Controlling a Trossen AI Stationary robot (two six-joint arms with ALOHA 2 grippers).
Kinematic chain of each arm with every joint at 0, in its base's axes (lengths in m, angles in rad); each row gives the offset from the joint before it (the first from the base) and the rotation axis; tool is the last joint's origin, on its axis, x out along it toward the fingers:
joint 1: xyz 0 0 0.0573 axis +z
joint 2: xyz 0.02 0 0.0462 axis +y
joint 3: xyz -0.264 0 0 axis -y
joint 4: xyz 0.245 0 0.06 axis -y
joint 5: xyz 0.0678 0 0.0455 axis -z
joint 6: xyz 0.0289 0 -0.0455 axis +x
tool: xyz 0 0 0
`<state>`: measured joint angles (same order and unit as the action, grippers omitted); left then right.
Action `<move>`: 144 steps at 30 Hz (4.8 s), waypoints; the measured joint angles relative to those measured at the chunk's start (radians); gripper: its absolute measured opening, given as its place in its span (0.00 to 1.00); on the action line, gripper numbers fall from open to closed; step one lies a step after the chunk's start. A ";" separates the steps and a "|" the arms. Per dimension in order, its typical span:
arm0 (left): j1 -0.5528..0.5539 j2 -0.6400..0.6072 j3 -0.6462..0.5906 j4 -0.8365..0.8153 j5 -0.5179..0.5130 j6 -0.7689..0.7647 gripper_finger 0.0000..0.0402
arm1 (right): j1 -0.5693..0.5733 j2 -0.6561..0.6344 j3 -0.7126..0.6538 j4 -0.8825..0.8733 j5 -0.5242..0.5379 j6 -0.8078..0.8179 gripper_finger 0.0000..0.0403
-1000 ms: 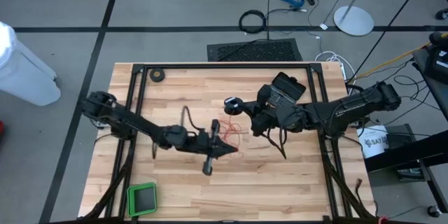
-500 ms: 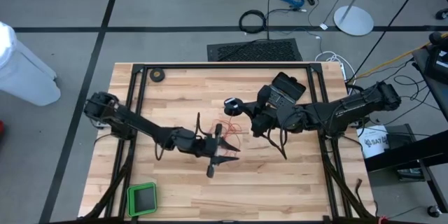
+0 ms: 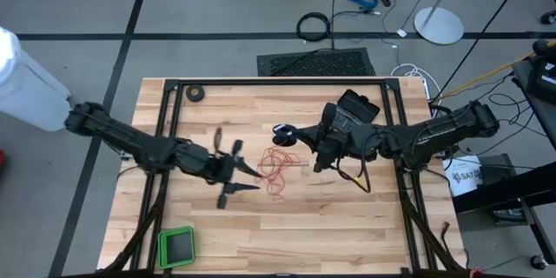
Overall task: Coil cords
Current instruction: Uncoil the red wire from the spool, then coil the red wire into the spool
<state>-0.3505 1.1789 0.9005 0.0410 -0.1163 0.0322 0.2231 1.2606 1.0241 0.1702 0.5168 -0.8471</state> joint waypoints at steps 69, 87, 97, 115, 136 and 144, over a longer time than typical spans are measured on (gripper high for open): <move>-0.002 0.163 -0.164 0.713 -0.393 0.451 0.36 | -0.066 0.004 0.000 -0.028 -0.256 0.200 0.00; -0.006 0.163 -0.164 0.718 -0.444 0.481 0.36 | -0.065 0.004 0.000 -0.046 -0.255 0.208 0.00; -0.018 0.156 -0.163 0.732 -0.449 0.481 0.36 | -0.064 0.004 0.000 -0.062 -0.260 0.210 0.00; -0.016 0.157 -0.163 0.638 -0.550 0.473 0.36 | -0.064 0.004 0.000 -0.072 -0.256 0.215 0.00; -0.038 0.076 -0.163 0.604 -0.570 0.474 0.23 | -0.063 0.004 0.000 -0.075 -0.202 0.235 0.00; -0.097 -0.005 -0.162 0.551 -0.557 0.478 0.23 | -0.064 0.004 0.000 -0.067 -0.151 0.266 0.00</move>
<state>-0.4472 1.1737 0.7383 0.5916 -0.6730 0.5103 0.1589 1.2644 1.0241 0.1037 0.3660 -0.5810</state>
